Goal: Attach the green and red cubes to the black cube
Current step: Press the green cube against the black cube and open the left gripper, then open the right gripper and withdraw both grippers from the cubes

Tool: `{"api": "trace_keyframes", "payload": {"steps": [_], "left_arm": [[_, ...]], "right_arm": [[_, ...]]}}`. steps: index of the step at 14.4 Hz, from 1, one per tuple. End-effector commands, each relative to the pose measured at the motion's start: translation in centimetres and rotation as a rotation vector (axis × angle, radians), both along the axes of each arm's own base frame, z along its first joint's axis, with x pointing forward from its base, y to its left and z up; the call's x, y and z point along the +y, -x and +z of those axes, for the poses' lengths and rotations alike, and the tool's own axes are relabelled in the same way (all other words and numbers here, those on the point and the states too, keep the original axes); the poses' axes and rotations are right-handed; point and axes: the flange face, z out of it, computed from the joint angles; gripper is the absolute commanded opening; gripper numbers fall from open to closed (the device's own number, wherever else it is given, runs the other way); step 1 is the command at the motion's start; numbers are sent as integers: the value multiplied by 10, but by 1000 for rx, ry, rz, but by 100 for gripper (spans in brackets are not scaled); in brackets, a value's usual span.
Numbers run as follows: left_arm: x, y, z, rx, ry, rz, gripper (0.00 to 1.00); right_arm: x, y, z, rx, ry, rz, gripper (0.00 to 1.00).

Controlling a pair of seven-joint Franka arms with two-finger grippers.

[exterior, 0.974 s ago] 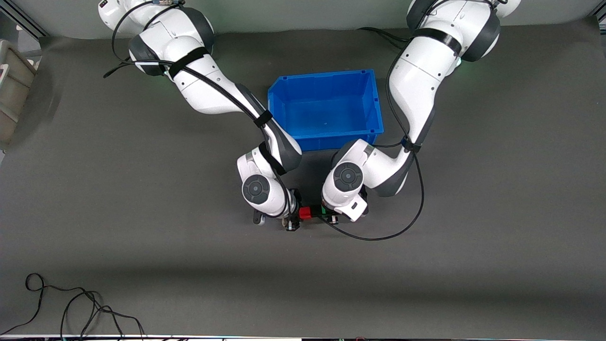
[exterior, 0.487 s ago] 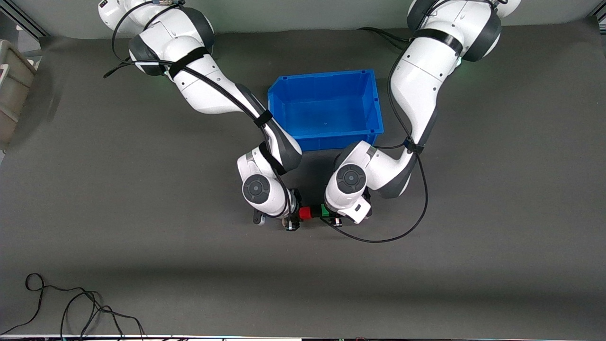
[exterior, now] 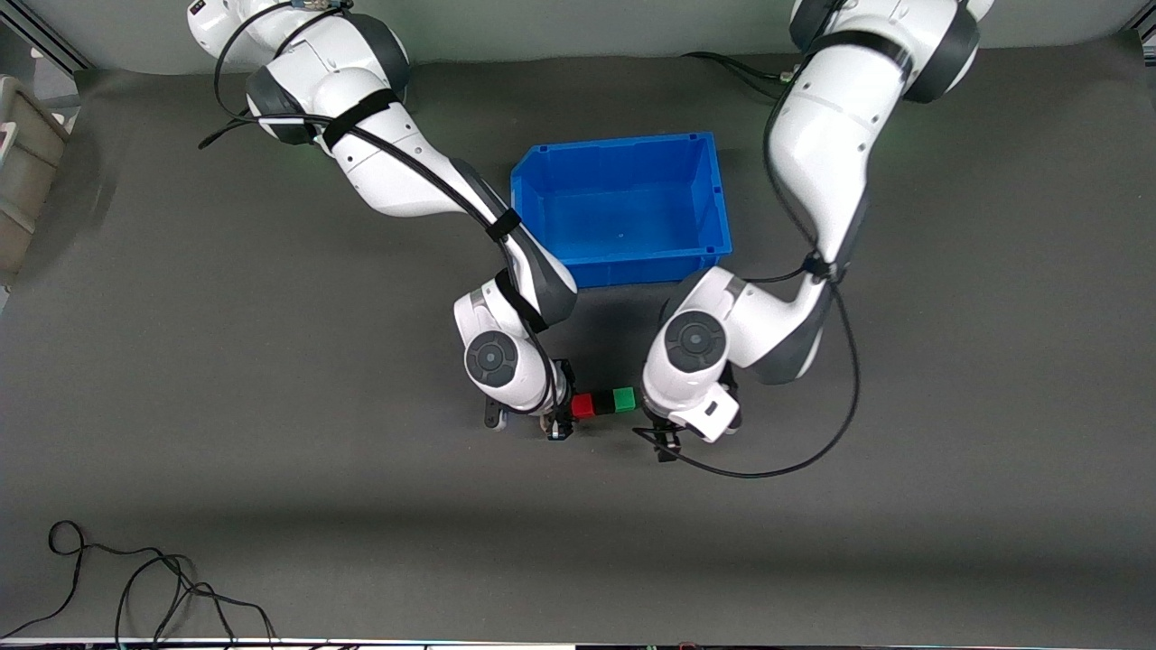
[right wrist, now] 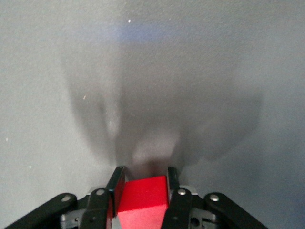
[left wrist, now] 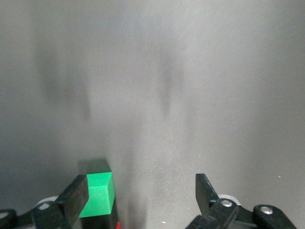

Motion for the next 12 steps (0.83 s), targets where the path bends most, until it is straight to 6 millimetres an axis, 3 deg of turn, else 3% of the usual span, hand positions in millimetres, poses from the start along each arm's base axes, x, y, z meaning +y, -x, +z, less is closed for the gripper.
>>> {"api": "trace_keyframes", "payload": {"steps": [1, 3, 6, 9, 12], "left_arm": [[37, -4, 52, 50, 2, -106, 100], [87, -16, 97, 78, 70, -167, 100], [177, -18, 156, 163, 131, -356, 100], [233, -9, 178, 214, 137, -645, 100], [293, -3, 205, 190, 157, -812, 100]], "right_arm": [[10, 3, 18, -39, 14, 55, 100], [8, 2, 24, -35, 14, 57, 100], [-2, -3, 63, -13, 20, 112, 100], [-35, -9, 150, 32, 21, 250, 100], [-96, -6, 252, 84, 4, 409, 100]]}}
